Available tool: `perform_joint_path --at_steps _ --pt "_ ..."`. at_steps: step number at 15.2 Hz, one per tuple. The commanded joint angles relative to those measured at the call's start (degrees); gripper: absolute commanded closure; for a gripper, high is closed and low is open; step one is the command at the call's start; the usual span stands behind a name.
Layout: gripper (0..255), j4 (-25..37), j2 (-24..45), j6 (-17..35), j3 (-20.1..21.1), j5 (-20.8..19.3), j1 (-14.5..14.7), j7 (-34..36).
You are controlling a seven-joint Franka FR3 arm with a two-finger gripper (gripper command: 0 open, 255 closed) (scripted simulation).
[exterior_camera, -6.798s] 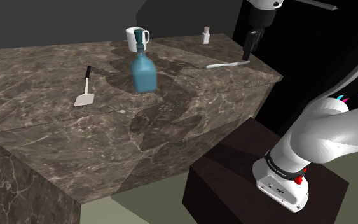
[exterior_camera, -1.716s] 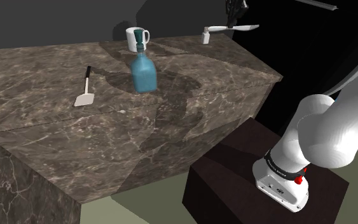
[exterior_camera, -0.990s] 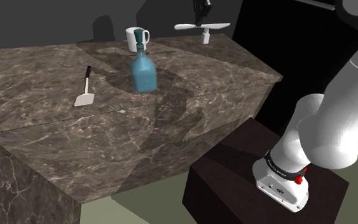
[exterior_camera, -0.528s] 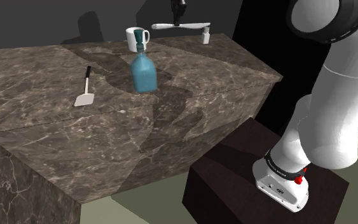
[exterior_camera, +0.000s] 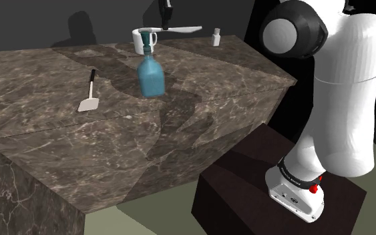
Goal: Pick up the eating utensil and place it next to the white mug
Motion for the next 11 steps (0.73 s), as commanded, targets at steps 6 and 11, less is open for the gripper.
perform_joint_path --at_steps 6,11 --pt "255 -10.41 -3.09 7.38 -0.24 -1.44 2.56 -0.24" --pt "255 -16.35 -4.43 12.00 -0.27 -2.02 3.71 -0.43"
